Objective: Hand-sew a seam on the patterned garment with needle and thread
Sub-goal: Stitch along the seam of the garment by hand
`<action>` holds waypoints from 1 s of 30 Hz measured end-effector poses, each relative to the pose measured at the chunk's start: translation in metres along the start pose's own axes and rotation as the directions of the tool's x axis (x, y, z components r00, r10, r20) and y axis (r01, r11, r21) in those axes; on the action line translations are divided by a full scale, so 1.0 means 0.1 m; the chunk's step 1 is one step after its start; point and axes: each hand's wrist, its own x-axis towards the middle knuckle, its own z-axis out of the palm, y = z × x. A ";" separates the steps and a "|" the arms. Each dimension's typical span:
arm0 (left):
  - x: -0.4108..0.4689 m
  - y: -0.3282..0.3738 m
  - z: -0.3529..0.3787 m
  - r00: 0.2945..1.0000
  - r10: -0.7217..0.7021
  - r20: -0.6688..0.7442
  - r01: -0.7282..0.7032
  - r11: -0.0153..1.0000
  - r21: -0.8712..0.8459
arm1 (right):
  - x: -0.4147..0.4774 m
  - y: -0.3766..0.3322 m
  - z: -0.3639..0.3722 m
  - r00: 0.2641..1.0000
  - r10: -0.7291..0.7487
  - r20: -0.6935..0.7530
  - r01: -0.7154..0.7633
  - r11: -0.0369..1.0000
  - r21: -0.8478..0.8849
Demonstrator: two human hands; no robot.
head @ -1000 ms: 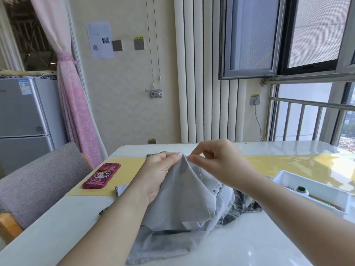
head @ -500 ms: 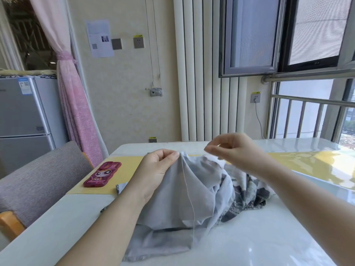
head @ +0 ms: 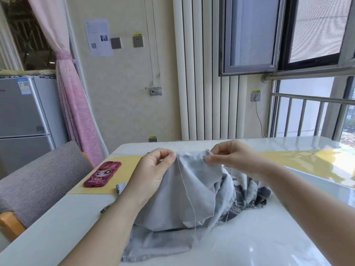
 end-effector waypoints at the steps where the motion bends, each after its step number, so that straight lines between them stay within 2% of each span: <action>1: 0.00 -0.01 0.00 0.999 0.038 -0.001 -0.038 0.997 0.064 | 0.00 0.00 -0.04 0.999 -0.027 -0.018 0.027 0.999 0.047; 3: -0.01 0.00 0.00 0.993 0.121 0.011 -0.121 0.967 0.224 | 0.03 0.00 -0.13 0.994 -0.098 -0.055 0.104 0.989 0.109; 5: 0.01 0.03 0.01 0.984 0.176 0.027 -0.175 0.928 0.331 | 0.05 0.03 -0.21 0.989 -0.138 -0.060 0.143 0.985 0.094; 8: 0.04 0.04 0.03 0.984 0.171 0.057 -0.180 0.905 0.386 | 0.07 0.11 -0.24 0.996 -0.083 -0.017 0.084 0.995 0.050; 12: 0.01 -0.05 0.06 0.989 0.117 0.089 -0.144 0.888 0.437 | 0.02 0.26 -0.17 0.999 -0.001 -0.052 -0.005 0.993 -0.118; 16: 0.00 -0.12 0.09 0.989 0.120 0.085 -0.147 0.814 0.561 | -0.03 0.32 -0.13 0.997 0.030 -0.065 -0.044 0.976 -0.213; 20: -0.03 -0.11 0.14 0.992 0.100 0.072 -0.123 0.859 0.497 | -0.10 0.35 -0.11 0.993 0.049 -0.105 -0.076 0.961 -0.267; 23: -0.02 -0.11 0.12 0.996 0.069 0.064 -0.090 0.894 0.439 | -0.15 0.20 -0.15 0.979 -0.002 -0.203 -0.049 0.967 -0.248; 25: -0.01 -0.12 0.10 0.997 0.057 0.057 -0.075 0.910 0.408 | -0.18 0.02 -0.12 0.968 -0.012 -0.249 -0.023 0.990 -0.138; 27: 0.00 -0.13 0.08 0.997 0.053 0.060 -0.072 0.919 0.387 | -0.22 -0.14 -0.01 0.977 -0.016 -0.211 0.019 1.000 0.016; 28: 0.00 -0.13 0.08 0.997 0.054 0.060 -0.073 0.923 0.377 | -0.25 -0.20 0.06 0.986 -0.040 -0.163 0.047 0.998 0.038; 30: 0.00 -0.12 0.08 0.997 0.060 0.056 -0.076 0.928 0.365 | -0.30 -0.27 0.25 0.996 -0.069 -0.051 0.068 0.997 -0.022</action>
